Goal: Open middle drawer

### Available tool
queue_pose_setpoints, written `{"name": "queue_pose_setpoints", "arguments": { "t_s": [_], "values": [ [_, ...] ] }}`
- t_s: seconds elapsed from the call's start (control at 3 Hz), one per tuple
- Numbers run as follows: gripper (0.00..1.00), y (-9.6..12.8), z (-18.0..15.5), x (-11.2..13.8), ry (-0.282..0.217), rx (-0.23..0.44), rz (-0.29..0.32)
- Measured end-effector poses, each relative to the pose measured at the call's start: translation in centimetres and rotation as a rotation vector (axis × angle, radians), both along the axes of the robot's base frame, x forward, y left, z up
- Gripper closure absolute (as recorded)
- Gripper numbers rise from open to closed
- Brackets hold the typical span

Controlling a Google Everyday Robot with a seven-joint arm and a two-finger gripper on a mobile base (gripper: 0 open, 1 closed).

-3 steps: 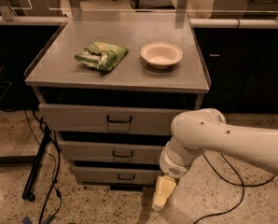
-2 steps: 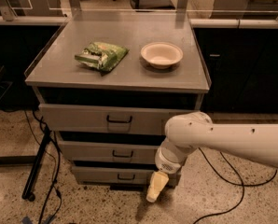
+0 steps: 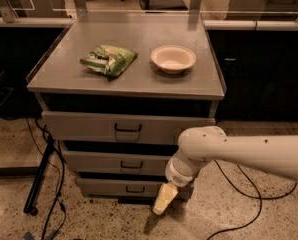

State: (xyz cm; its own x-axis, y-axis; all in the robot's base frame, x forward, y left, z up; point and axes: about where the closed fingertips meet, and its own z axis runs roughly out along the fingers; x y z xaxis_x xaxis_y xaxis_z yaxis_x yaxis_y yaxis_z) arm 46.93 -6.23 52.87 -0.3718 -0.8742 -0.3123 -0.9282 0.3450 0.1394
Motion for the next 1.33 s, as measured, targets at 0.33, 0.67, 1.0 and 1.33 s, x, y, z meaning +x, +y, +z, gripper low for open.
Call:
{"name": "queue_pose_setpoints", "arguments": {
  "t_s": [0.33,0.67,1.0,1.33],
  "values": [
    [0.00,-0.1,-3.5,3.4,-0.015,0.058,-0.088],
    [0.00,0.6,-4.8,3.5,0.000,0.062,-0.097],
    [0.00,1.4,-5.9,5.5,-0.012,0.086,-0.115],
    [0.00,2.0,-5.8,9.0,-0.043,0.113,-0.146]
  ]
}}
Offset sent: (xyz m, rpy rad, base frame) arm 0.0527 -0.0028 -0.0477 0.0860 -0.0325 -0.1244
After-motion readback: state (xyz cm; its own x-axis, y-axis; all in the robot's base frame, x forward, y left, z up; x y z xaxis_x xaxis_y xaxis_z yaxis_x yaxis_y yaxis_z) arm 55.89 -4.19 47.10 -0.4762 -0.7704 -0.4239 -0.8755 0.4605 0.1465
